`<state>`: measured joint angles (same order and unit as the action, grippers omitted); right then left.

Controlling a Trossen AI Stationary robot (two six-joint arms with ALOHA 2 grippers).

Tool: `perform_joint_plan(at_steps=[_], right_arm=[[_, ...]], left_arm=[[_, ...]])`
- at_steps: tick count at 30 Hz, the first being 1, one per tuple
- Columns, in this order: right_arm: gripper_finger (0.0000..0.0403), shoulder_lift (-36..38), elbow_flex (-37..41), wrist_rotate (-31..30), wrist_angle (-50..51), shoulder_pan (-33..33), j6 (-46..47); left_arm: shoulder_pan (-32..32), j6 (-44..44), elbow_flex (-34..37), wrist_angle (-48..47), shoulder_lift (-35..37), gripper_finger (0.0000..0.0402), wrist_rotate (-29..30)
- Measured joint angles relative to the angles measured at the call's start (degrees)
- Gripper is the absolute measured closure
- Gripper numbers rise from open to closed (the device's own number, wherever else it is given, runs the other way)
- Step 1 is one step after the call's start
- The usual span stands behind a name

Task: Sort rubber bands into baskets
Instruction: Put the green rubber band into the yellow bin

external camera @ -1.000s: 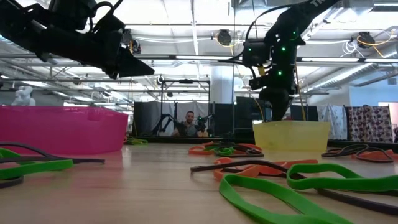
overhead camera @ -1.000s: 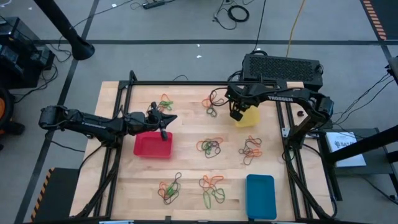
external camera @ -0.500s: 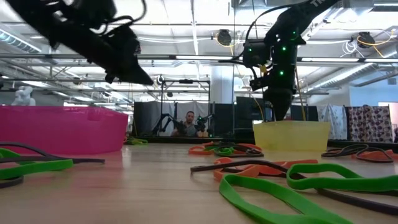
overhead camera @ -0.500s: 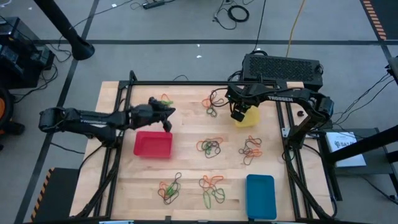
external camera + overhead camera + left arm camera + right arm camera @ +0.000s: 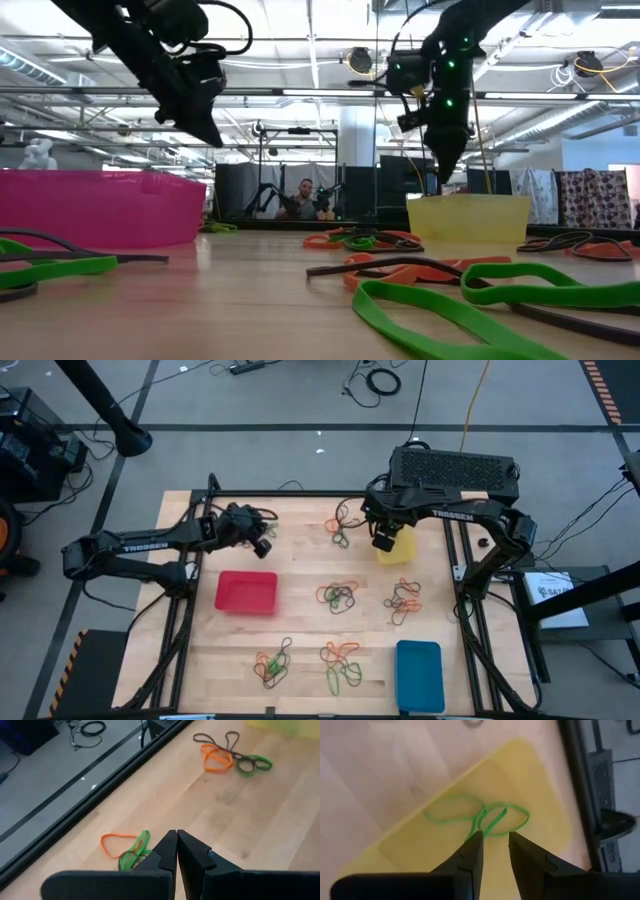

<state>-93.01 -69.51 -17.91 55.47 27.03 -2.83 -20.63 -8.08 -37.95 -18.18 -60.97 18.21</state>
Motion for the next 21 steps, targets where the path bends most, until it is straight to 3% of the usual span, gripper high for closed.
perform_joint_plan(at_steps=[3, 6, 10, 14, 16, 21], right_arm=[[0.0316, 0.0, -2.3, 0.0, -3.9, 0.0, 0.4], [0.0316, 0.0, -2.7, 1.2, -15.8, -0.1, -2.0], [0.0316, -2.5, -2.9, 11.0, -34.4, -0.1, -4.0], [0.0316, -9.9, -3.7, 23.8, -48.4, -0.1, -6.3], [0.0316, -15.0, -6.7, 27.6, -50.7, -0.1, -6.8], [0.0316, -28.5, -19.9, 28.7, -48.1, -0.1, -8.7]], left_arm=[[0.4, 0.9, 0.5, -0.8, 0.0, 0.0385, 0.0], [0.5, 1.5, 1.7, -1.3, 0.0, 0.0385, 0.4], [0.5, 1.1, 2.4, -2.4, 0.1, 0.0385, 3.9], [0.5, 0.9, 2.7, -4.7, 2.1, 0.0385, 8.9], [0.5, -0.1, 2.7, -7.1, 3.5, 0.0385, 11.6], [0.5, -2.1, 2.7, -8.5, 6.6, 0.0385, 13.3]])
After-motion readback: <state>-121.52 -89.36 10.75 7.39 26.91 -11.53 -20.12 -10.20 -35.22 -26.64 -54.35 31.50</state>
